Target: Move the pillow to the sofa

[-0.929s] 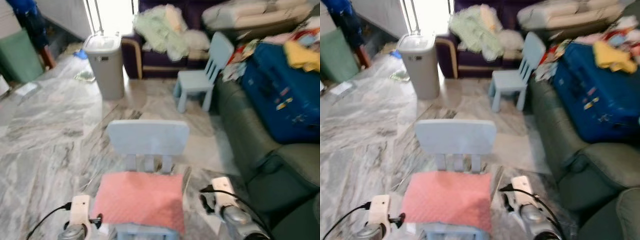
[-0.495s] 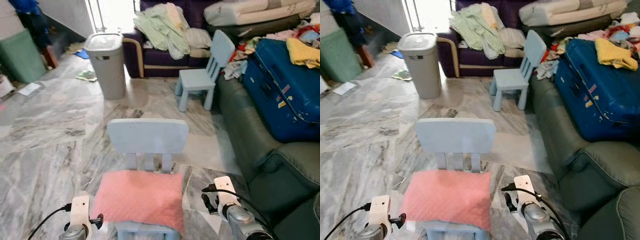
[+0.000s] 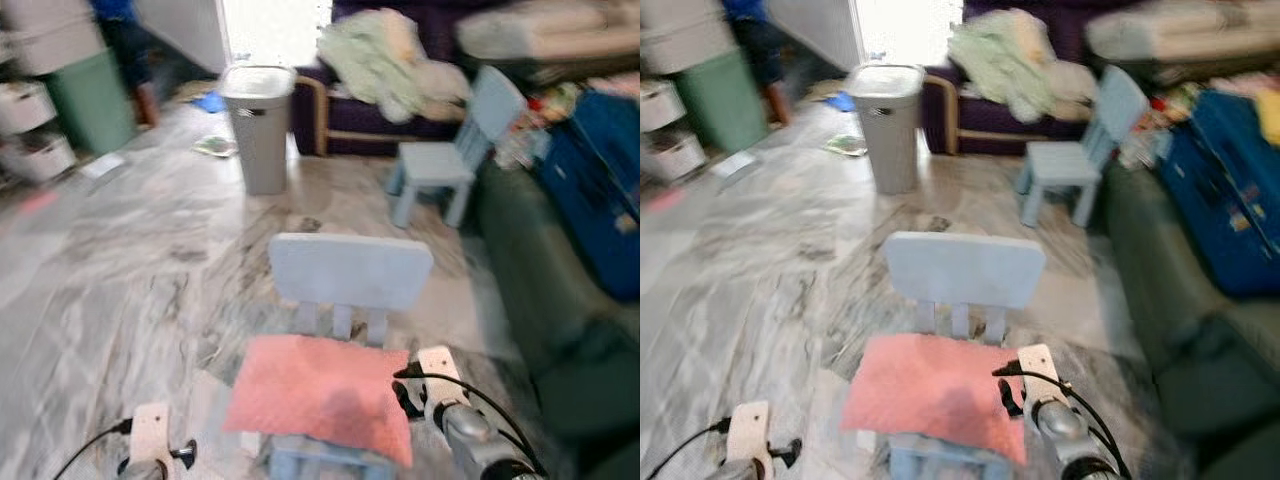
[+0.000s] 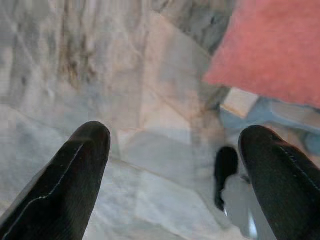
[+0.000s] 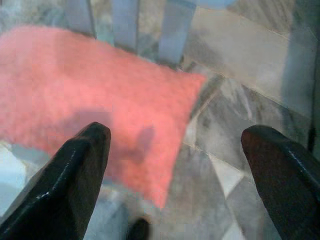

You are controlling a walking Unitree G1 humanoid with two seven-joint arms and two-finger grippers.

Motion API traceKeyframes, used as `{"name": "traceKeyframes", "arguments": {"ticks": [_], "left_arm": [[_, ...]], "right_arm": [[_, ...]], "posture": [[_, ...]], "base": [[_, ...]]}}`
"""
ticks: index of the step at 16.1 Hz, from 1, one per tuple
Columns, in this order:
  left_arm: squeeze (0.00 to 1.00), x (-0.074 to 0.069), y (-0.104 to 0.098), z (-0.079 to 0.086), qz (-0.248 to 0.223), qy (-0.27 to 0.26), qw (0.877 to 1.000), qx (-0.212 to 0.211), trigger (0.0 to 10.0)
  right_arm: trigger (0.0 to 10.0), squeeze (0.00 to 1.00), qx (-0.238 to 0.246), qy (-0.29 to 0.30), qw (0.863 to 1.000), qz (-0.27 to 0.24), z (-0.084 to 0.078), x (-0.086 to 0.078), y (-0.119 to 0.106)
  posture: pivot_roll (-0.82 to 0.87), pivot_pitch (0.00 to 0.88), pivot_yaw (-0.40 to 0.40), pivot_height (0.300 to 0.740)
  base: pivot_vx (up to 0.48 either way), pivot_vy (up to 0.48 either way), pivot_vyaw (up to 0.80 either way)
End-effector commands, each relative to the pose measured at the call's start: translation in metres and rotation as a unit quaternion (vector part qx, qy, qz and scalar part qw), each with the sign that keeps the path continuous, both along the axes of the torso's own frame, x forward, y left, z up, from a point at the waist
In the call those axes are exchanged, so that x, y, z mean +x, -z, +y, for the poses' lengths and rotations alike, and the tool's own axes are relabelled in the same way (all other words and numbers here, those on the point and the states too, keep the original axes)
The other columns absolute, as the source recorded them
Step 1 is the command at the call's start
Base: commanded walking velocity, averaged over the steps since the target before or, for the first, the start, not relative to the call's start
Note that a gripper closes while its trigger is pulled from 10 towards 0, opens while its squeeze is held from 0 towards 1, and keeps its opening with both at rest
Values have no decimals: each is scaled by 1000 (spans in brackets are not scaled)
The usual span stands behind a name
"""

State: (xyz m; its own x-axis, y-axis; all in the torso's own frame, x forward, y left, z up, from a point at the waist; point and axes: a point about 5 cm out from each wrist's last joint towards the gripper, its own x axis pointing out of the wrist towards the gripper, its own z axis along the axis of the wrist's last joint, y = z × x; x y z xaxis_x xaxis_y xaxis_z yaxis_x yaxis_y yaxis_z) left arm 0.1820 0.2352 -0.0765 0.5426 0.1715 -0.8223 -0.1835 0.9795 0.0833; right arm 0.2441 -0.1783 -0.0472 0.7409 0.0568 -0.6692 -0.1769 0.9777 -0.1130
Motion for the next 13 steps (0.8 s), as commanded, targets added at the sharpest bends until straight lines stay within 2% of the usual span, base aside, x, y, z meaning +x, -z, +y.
{"name": "traceKeyframes", "arguments": {"ticks": [1,4,5,6,8,10,12,13], "left_arm": [[0,1,1,-4,0,4,1000,0,10000],[0,7,-4,0,-7,43,999,28,10000],[0,16,-9,0,-26,55,998,22,10000],[0,32,-19,0,-55,69,996,16,10000],[0,55,-34,-5,-104,106,989,-2,10000],[0,77,-50,-14,-157,143,977,-15,10000],[0,96,-70,-27,-229,178,957,-18,10000],[0,102,-78,-29,-262,161,951,-31,10000]], "right_arm": [[10000,0,-4,9,1000,2,-5,-1,0],[10000,0,-13,9,1000,-17,-9,4,-5],[10000,0,-12,15,999,-29,-13,9,-9],[10000,0,-5,22,998,-58,-17,20,-20],[10000,0,10,19,994,-106,-16,37,-36],[10000,0,23,13,989,-144,-7,48,-48],[10000,0,37,0,981,-192,1,57,-62],[10000,0,46,0,975,-216,3,60,-69]], "posture": [[-43,0,13,740],[-39,0,12,740],[-31,0,10,740],[-19,0,7,740],[-6,0,2,740],[-1,0,-1,740],[4,0,1,740],[0,0,3,740]], "base": [[0,0,0],[0,0,0],[0,0,0],[0,0,0],[0,0,0],[0,0,0],[0,0,0],[0,0,0]]}}
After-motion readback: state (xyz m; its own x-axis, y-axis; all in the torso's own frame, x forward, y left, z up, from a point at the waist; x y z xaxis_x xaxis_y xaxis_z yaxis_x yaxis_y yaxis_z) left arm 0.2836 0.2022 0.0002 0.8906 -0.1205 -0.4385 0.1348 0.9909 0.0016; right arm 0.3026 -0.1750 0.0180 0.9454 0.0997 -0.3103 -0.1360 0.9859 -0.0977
